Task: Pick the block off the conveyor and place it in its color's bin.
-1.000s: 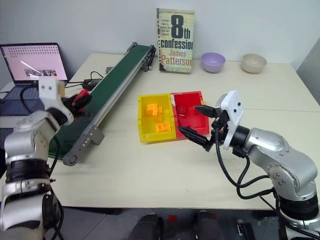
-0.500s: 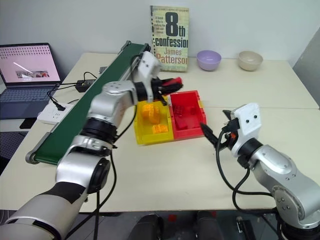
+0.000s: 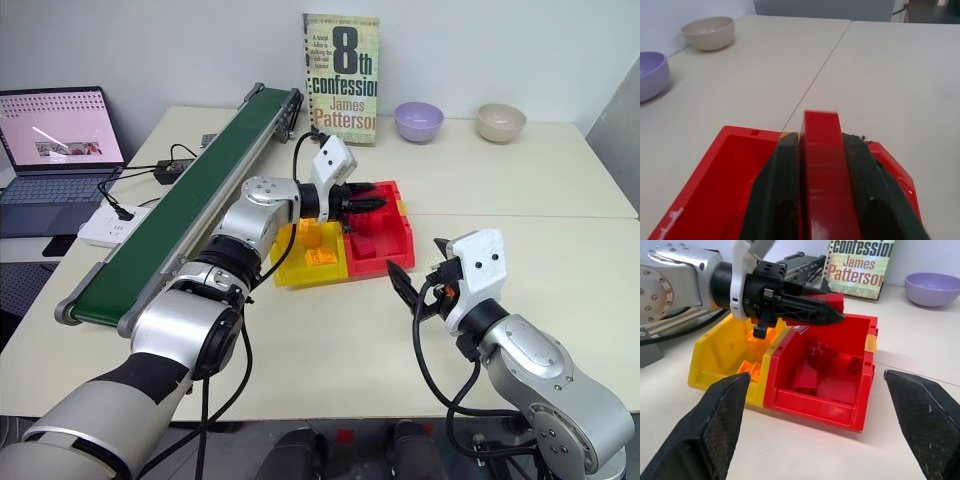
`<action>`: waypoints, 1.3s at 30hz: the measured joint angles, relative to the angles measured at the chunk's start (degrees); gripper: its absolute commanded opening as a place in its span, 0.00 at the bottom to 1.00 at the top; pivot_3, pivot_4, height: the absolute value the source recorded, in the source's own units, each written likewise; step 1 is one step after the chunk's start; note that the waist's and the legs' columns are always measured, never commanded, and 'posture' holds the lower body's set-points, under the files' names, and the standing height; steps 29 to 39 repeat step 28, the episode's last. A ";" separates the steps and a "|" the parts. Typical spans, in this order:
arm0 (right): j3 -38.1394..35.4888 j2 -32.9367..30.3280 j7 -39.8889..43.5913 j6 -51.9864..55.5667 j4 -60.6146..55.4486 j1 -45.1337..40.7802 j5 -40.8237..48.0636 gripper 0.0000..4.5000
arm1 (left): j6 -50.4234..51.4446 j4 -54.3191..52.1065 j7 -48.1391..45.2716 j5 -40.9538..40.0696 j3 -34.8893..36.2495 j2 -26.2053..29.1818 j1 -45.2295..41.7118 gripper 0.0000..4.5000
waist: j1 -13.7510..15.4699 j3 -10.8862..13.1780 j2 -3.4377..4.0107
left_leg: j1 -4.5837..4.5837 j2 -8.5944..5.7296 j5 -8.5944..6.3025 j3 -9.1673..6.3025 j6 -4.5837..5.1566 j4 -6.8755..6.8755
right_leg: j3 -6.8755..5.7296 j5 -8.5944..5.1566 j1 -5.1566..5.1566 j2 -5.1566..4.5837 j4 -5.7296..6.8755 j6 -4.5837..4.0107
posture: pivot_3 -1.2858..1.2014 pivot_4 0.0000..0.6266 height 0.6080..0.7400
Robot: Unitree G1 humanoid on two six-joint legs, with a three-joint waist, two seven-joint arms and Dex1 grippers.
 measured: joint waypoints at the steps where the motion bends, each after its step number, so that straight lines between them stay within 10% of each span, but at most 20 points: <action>1: -0.01 0.00 -0.03 0.01 -0.01 0.06 0.00 1.00 | -0.09 0.08 -0.13 0.00 0.24 0.02 -0.05 0.44 | 0.00 0.00 0.00 | 0.00 0.00 0.00 0.00 0.00 0.00 | 0.00 0.00 0.00 0.00 -0.01 0.00 | 0.52 0.24 1.00; 14: -1.29 -1.83 1.33 0.10 0.32 -1.80 0.66 1.00 | 0.44 0.46 -0.41 -0.14 3.17 1.83 -0.36 0.99 | -0.10 0.00 0.00 | 0.01 -0.01 0.00 -0.03 0.00 0.00 | -0.03 0.00 -0.01 0.03 0.04 0.00 | 0.52 0.24 1.00; 27: -3.40 -13.51 22.34 -2.51 17.09 -12.39 4.88 1.00 | 31.21 -44.98 -8.73 -8.83 11.16 30.65 26.81 0.99 | -1.64 0.03 0.06 | 0.06 0.11 0.01 -0.16 -0.01 -0.02 | 0.03 0.01 0.03 -0.08 0.12 -0.02 | 0.52 0.24 1.00; 39: -3.42 -13.76 23.32 -2.72 17.77 -12.59 5.08 1.00 | 32.59 -46.92 -8.92 -9.57 11.71 31.54 28.21 0.99 | -1.52 0.03 0.06 | 0.06 0.13 0.00 -0.18 -0.01 -0.02 | 0.03 0.01 0.01 -0.08 0.10 -0.02 | 0.52 0.24 1.00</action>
